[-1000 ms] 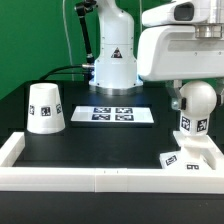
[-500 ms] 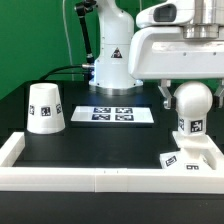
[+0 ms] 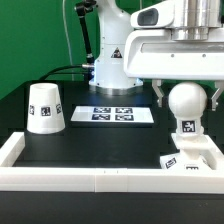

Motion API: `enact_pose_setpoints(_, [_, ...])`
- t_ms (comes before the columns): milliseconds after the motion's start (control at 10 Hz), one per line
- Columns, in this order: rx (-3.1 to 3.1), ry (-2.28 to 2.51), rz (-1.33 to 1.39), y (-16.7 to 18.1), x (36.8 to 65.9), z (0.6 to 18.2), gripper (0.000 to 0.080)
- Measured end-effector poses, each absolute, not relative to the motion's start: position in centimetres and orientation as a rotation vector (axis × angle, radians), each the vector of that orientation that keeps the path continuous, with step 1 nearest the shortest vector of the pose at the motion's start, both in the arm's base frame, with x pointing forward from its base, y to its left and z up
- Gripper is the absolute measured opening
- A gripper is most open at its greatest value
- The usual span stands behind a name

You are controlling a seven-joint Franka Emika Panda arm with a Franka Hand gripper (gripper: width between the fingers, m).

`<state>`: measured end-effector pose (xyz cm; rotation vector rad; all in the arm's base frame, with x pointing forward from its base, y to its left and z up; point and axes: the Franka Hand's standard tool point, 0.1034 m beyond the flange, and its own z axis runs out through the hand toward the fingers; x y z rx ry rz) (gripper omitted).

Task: Assemble lamp

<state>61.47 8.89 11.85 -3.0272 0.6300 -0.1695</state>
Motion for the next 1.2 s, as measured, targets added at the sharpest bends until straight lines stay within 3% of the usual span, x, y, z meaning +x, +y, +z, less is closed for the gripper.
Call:
enact_pose_setpoints(600, [-2.640, 1.530, -0.005, 9.63, 60.31, 11.60, 0.0579])
enact_pose_setpoints(1200, [-2.305, 1.930, 0.151, 9.91, 60.19, 11.64, 0.0579])
